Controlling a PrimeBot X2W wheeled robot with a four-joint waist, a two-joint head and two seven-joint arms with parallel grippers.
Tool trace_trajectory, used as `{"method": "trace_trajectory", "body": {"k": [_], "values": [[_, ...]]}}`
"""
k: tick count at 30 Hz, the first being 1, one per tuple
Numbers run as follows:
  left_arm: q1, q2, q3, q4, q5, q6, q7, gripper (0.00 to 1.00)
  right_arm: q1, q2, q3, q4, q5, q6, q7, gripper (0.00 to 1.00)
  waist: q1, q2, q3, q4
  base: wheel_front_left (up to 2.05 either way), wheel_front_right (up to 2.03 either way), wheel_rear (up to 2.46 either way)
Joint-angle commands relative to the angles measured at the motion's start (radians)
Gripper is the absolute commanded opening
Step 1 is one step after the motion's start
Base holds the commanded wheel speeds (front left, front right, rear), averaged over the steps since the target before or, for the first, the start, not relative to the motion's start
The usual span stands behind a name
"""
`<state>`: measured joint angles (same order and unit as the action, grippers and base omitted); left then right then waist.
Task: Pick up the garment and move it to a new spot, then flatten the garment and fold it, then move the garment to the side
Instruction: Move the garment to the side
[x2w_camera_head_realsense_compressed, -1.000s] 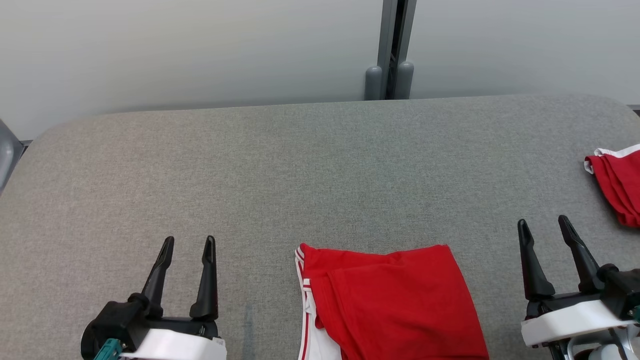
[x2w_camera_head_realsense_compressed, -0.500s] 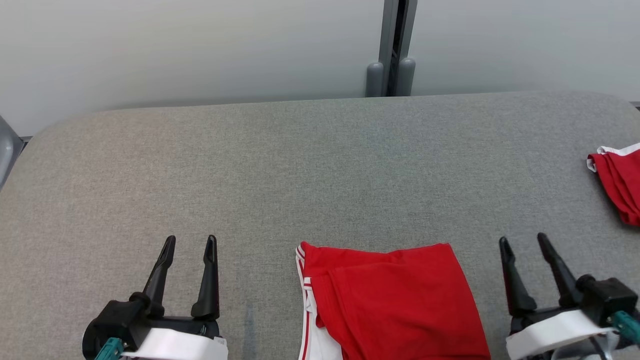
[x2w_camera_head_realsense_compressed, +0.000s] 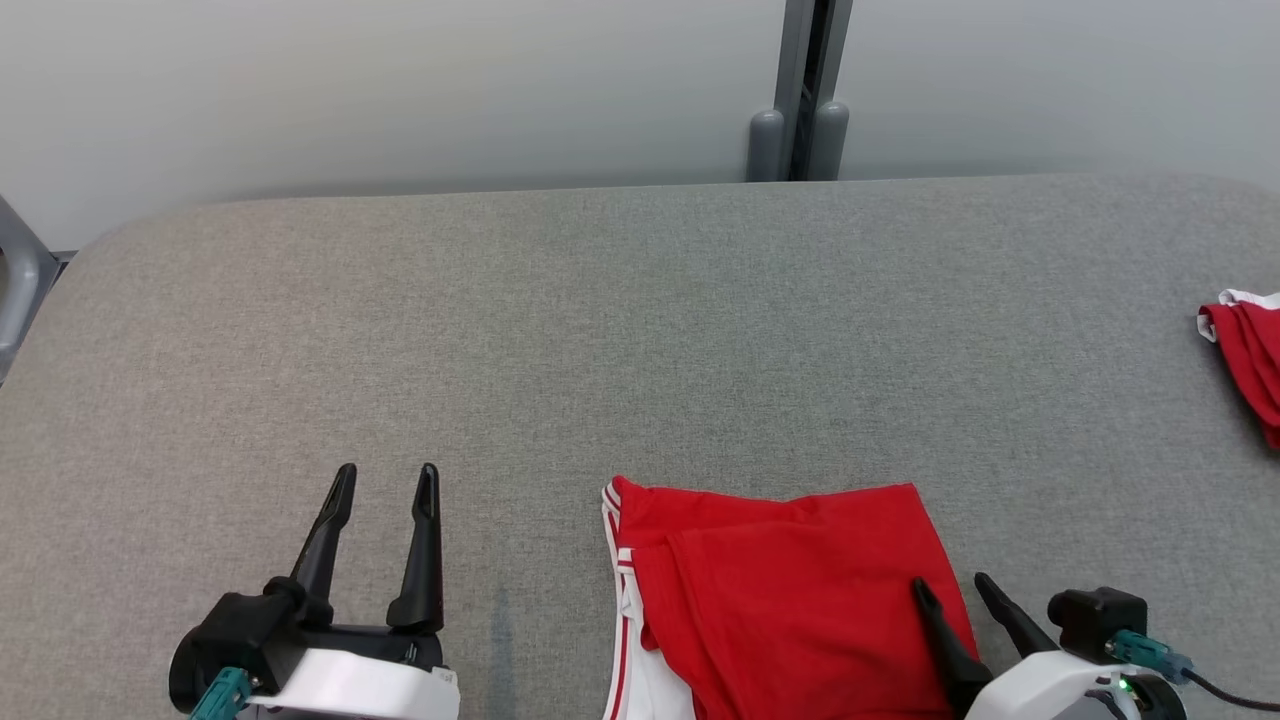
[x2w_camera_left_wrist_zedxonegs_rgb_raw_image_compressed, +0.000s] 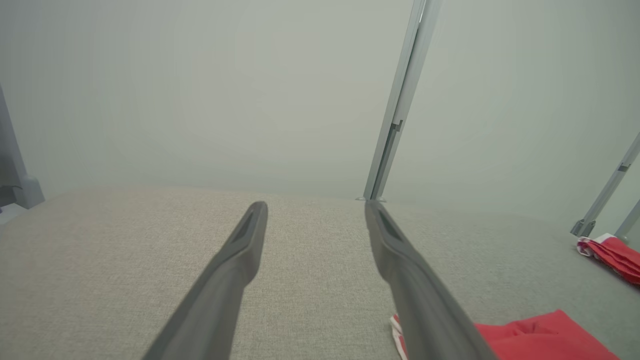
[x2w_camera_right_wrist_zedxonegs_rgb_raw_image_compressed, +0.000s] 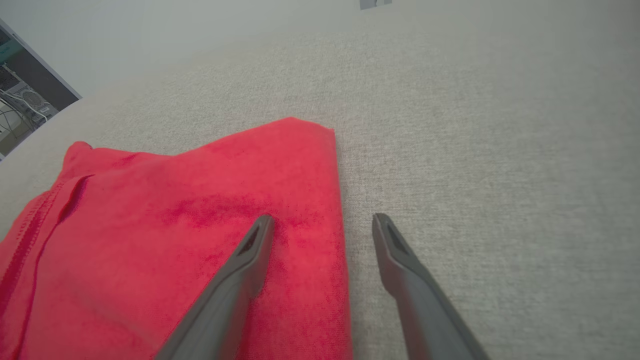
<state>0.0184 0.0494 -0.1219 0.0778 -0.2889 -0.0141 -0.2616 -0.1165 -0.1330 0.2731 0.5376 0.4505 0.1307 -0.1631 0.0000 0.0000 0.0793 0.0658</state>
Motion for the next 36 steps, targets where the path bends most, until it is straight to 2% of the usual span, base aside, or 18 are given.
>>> {"method": "trace_trajectory", "body": {"k": [1, 10, 11, 12, 13, 14, 23, 30, 36], "values": [[-0.014, 0.003, -0.001, 0.001, 0.006, -0.004, -0.004, 1.0, -0.019, -0.001, 0.01, 0.02, 0.017, 0.0, 0.008, 1.0, 0.0, 0.0, 0.003, 0.004, 0.0, 0.0, 0.0], [-0.022, 0.003, 0.0, 0.001, 0.009, -0.005, -0.004, 1.0, -0.062, -0.015, 0.114, 0.096, 0.088, 0.0, 0.033, 1.0, 0.0, 0.0, 0.016, 0.021, 0.0, 0.0, 0.0], [-0.023, 0.003, 0.0, 0.001, 0.009, -0.005, -0.004, 1.0, -0.066, -0.016, 0.12, 0.103, 0.093, 0.0, 0.029, 0.83, 0.0, 0.0, 0.018, 0.022, 0.0, 0.0, 0.0], [-0.024, 0.003, 0.0, 0.001, 0.009, -0.004, -0.004, 1.0, -0.071, -0.019, 0.128, 0.109, 0.094, 0.0, 0.028, 0.45, 0.0, 0.0, 0.02, 0.023, 0.0, 0.0, 0.0], [-0.025, 0.003, 0.0, 0.0, 0.009, -0.003, -0.004, 1.0, -0.075, -0.024, 0.138, 0.113, 0.092, 0.0, 0.024, 0.25, 0.0, 0.0, 0.022, 0.023, 0.0, 0.0, 0.0], [-0.026, 0.003, -0.001, 0.0, 0.008, -0.002, -0.004, 1.0, -0.079, -0.028, 0.148, 0.116, 0.085, 0.0, 0.016, 0.0, 0.0, 0.0, 0.023, 0.023, 0.0, 0.0, 0.0], [-0.032, 0.003, -0.013, -0.003, 0.016, -0.001, -0.004, 1.0, -0.145, -0.08, 0.205, 0.123, 0.016, 0.0, -0.052, 0.0, 0.0, 0.0, 0.033, 0.009, 0.0, 0.0, 0.0], [-0.057, 0.003, -0.042, -0.002, 0.032, -0.011, -0.004, 1.0, -0.244, -0.214, 0.238, 0.065, -0.112, 0.0, -0.076, 0.0, 0.0, 0.0, 0.059, -0.031, 0.0, 0.0, 0.0], [-0.122, 0.003, -0.101, -0.011, 0.046, -0.024, -0.004, 1.0, -0.339, -0.37, 0.224, -0.031, -0.158, 0.0, -0.045, 0.0, 0.0, 0.0, 0.126, -0.081, 0.0, 0.0, 0.0]]}}
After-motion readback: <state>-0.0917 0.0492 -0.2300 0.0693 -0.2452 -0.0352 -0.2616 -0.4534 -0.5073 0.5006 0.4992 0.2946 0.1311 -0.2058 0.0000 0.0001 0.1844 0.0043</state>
